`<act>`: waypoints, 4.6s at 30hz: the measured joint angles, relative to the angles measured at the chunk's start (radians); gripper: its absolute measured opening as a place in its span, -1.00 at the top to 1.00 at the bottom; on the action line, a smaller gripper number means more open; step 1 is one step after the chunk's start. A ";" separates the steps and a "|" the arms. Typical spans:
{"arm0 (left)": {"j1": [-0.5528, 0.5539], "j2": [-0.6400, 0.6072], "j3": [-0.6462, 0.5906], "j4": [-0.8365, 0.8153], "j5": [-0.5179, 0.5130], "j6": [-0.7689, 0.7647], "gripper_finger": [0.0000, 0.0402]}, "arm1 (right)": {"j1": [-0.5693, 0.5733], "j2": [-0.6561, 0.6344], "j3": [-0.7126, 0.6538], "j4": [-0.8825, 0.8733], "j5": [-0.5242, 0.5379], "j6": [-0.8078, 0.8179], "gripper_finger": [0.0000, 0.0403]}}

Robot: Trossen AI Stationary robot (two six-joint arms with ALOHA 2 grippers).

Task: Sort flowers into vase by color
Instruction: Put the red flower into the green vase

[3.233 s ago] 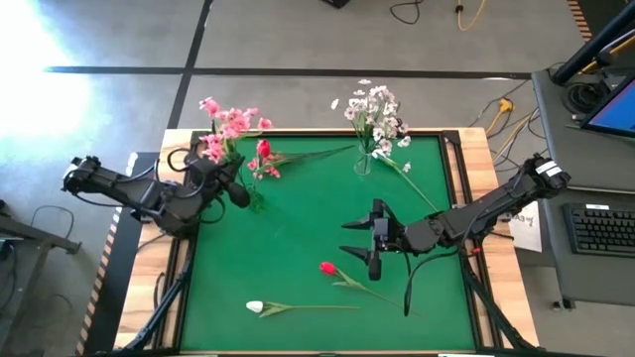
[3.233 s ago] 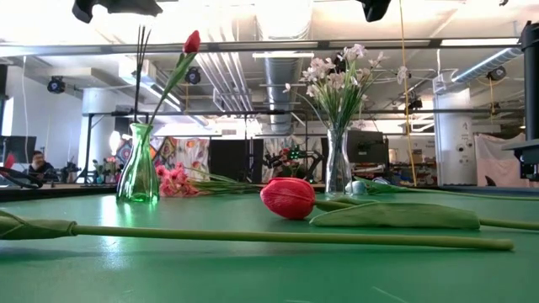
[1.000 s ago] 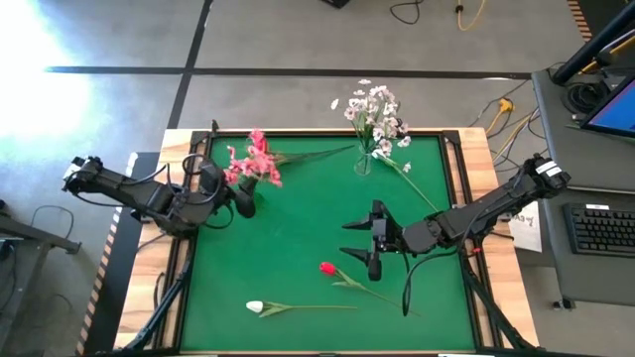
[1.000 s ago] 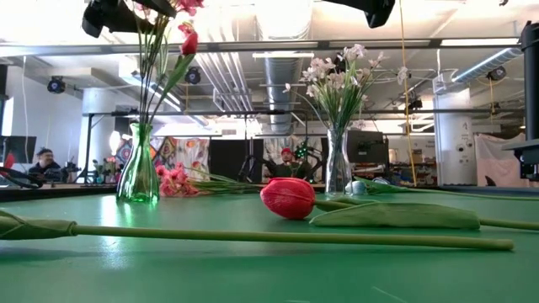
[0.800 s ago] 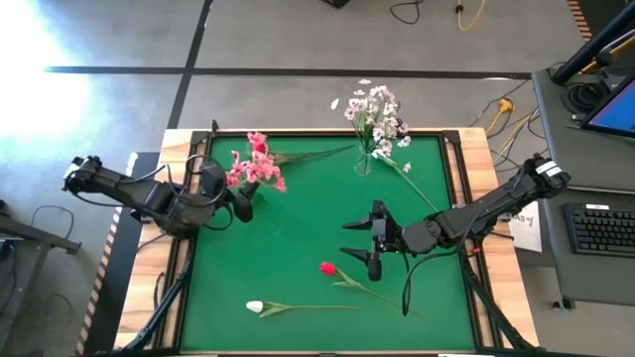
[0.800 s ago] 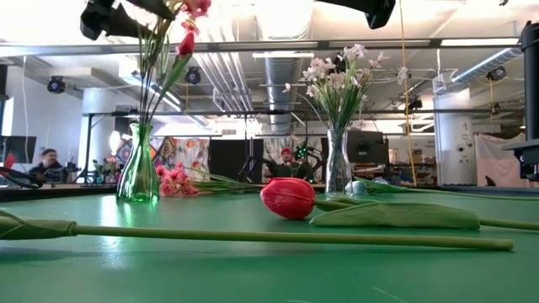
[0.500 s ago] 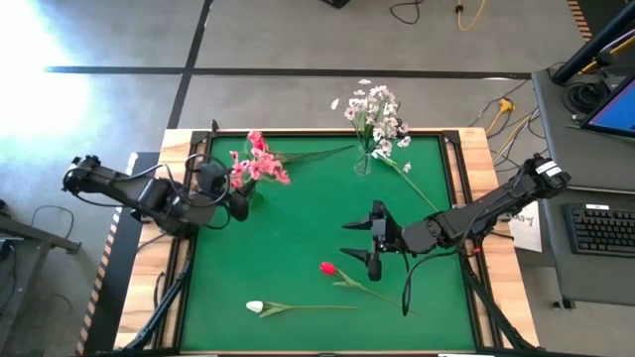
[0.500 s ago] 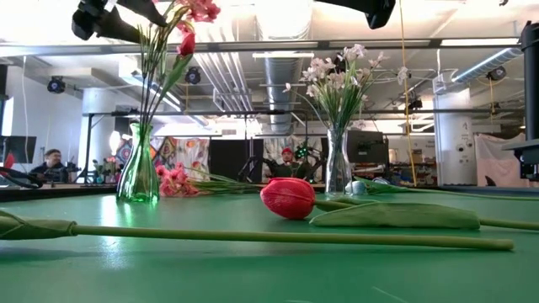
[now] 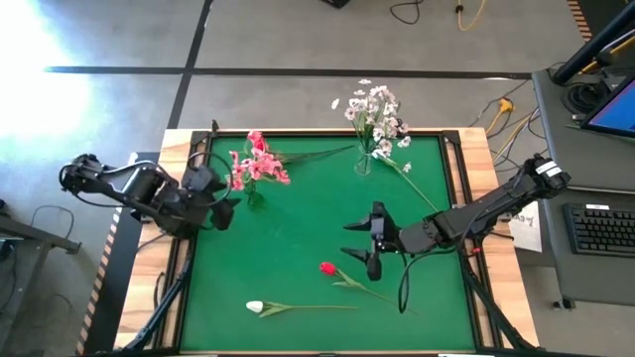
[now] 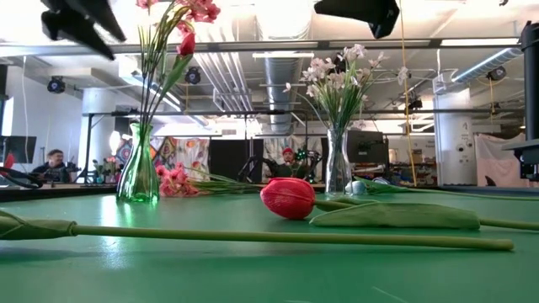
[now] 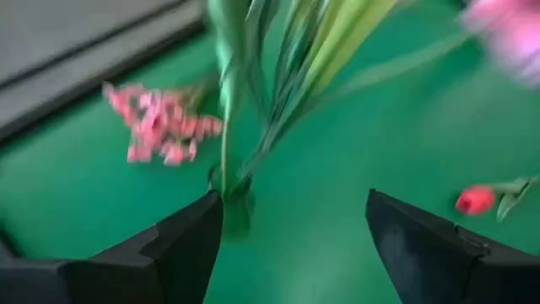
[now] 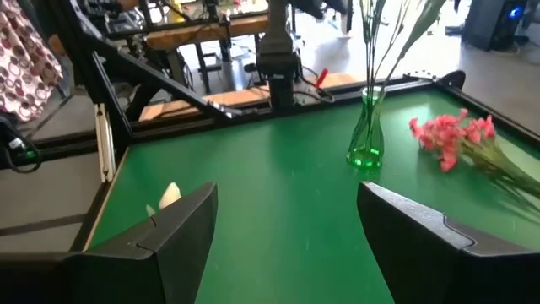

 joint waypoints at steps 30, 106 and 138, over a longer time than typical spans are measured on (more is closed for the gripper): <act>-0.474 0.304 -0.132 0.026 0.127 -0.540 -0.37 | -0.064 0.045 0.433 -1.014 -0.440 0.554 -0.21; -0.535 0.502 -0.132 0.465 -0.060 -0.186 -0.37 | 0.118 0.133 0.176 -0.458 -0.031 0.092 0.94; -0.535 0.538 -0.114 0.465 -0.066 -0.170 -0.37 | -0.283 0.057 0.528 0.370 -0.445 -0.566 0.94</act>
